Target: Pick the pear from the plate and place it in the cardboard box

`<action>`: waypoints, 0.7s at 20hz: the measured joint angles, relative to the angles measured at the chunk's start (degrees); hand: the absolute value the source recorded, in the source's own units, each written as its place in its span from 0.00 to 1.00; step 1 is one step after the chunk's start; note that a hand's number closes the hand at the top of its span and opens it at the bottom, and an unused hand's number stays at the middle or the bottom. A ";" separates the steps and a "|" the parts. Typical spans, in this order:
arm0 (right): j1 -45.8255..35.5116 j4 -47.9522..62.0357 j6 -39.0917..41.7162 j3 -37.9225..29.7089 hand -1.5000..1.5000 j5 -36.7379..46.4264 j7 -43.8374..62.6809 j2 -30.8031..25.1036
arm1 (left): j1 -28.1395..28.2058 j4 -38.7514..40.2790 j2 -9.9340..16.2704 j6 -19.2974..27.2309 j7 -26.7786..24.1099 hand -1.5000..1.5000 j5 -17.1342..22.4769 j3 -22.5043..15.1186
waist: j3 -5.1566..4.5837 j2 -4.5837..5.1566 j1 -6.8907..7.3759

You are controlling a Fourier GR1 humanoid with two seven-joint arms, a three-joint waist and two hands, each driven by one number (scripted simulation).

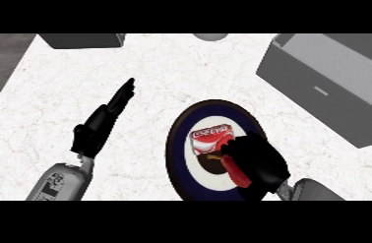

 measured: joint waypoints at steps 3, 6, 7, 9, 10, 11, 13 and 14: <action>0.09 -3.33 -4.69 -3.26 1.00 -1.86 -9.64 -6.87 | 0.33 -0.14 0.21 0.30 0.03 0.50 0.04 0.49 | 0.09 0.07 -1.08; 1.35 -5.52 -9.02 -7.18 1.00 -5.49 -19.01 -12.89 | 0.64 -0.31 0.37 0.67 -0.01 0.50 0.04 0.95 | 0.16 0.27 -2.20; 1.89 -6.04 -10.22 -8.63 1.00 -7.11 -22.23 -14.84 | 0.73 -0.31 0.51 0.82 -0.05 0.50 0.07 1.28 | 0.15 0.35 -2.44; 3.08 -6.78 -12.24 -11.73 1.00 -10.71 -28.46 -18.56 | 1.08 -0.38 0.65 0.99 -0.17 0.50 0.12 1.61 | 0.14 0.41 -3.03; 3.79 -6.92 -12.99 -13.23 1.00 -12.63 -31.53 -20.32 | 1.31 -0.50 0.67 1.15 -0.20 0.50 0.12 1.73 | 0.13 0.41 -3.25; 4.46 -6.95 -13.56 -14.78 1.00 -14.82 -34.57 -21.90 | 1.59 -0.53 0.73 1.26 -0.29 0.50 0.05 1.80 | 0.13 0.45 -3.41; 5.83 -7.03 -14.21 -17.99 1.00 -19.80 -40.40 -24.54 | 2.13 -0.73 0.79 1.42 -0.45 0.50 0.04 1.93 | 0.11 0.41 -3.80; 6.42 -6.46 -14.46 -19.86 1.00 -22.43 -43.16 -25.62 | 2.15 -0.78 0.91 1.43 -0.42 0.50 0.11 2.13 | 0.12 0.50 -3.91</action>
